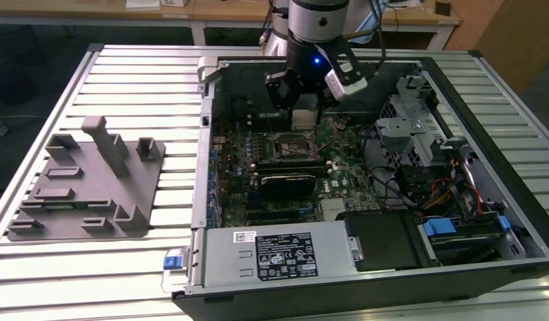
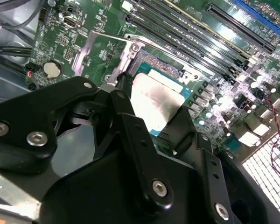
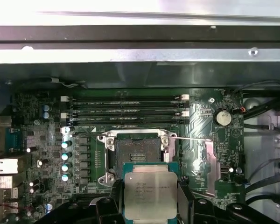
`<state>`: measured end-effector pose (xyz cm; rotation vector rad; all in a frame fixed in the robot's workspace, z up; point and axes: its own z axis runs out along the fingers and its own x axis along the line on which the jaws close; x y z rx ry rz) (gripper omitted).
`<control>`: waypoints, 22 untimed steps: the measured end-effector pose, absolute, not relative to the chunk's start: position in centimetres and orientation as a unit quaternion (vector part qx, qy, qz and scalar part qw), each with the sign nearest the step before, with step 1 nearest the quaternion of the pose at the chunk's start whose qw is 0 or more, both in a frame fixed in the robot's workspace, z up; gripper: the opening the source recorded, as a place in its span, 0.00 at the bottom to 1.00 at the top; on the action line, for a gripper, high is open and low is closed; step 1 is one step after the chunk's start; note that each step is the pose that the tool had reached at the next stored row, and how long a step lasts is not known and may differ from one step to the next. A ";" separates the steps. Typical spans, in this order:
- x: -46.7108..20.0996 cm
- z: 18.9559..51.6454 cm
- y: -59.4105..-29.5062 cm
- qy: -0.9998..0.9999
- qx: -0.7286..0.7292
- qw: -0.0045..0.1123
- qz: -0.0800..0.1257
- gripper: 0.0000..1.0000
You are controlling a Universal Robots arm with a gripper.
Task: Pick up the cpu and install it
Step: 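Pick up the cpu and move it towards the insertion slot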
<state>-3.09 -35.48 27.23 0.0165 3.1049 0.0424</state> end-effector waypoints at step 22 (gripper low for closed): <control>-3.7 24.5 -35.2 1.000 0.005 0.019 0.014 0.55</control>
